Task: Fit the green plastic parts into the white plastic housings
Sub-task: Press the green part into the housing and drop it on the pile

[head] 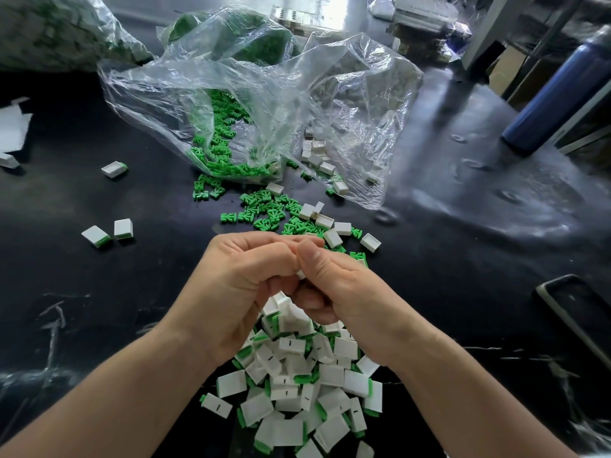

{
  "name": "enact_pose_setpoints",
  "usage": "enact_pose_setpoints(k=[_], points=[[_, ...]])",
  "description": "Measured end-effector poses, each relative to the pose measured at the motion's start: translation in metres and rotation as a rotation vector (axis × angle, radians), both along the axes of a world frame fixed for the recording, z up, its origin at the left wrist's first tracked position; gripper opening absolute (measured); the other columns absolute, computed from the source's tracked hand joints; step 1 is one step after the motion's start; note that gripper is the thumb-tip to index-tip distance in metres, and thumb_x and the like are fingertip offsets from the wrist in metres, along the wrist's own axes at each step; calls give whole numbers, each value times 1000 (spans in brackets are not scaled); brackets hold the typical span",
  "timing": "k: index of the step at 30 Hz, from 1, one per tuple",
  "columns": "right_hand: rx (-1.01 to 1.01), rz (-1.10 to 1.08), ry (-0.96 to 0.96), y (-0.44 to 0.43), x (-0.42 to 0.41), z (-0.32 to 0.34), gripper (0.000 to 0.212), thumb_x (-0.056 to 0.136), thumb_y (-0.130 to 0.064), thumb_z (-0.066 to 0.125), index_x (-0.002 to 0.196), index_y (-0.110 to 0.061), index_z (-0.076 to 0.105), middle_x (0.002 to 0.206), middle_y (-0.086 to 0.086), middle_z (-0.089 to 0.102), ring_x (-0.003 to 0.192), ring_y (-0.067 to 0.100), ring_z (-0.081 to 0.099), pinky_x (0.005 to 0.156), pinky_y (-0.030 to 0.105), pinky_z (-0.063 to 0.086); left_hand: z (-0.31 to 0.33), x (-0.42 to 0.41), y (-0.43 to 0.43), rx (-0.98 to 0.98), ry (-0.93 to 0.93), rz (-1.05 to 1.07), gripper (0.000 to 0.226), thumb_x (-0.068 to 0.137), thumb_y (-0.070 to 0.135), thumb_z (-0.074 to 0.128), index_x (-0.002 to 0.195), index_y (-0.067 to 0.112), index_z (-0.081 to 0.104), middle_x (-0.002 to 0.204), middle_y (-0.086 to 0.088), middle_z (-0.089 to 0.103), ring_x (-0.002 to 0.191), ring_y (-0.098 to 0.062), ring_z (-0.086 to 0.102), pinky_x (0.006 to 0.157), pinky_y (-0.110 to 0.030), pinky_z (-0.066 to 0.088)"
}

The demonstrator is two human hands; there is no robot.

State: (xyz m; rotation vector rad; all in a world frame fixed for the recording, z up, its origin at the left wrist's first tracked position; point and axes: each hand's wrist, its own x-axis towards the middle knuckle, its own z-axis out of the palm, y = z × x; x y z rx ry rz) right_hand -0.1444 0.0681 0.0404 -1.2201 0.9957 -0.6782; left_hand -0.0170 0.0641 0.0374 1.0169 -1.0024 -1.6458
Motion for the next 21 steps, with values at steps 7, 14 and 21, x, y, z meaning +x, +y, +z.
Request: enact_pose_setpoints(k=[7,14,21], points=[[-26,-17,28,1,1,-2,38,74,-51,35,73,-17,52,42,-18,36,40,-1,31,43,10,27,0,-2,0,21,11,35,22,56,5,57,72,-5,70,65,-10,69,51,-18,59,50,-27,53],[-40,-39,39,2,5,-5,39,74,-53,35,74,-18,52,43,-18,38,42,-1,33,44,9,29,1,-3,2,38,39,49,20,55,2,57,68,-7,69,64,-16,66,48,-24,58,44,-26,48],[-31,-56,-8,2,6,-6,42,76,-50,36,85,-14,55,44,-18,36,42,0,33,44,9,29,4,-2,3,-3,47,25,36,31,-1,71,66,-3,71,65,-24,64,50,-28,58,42,-27,49]])
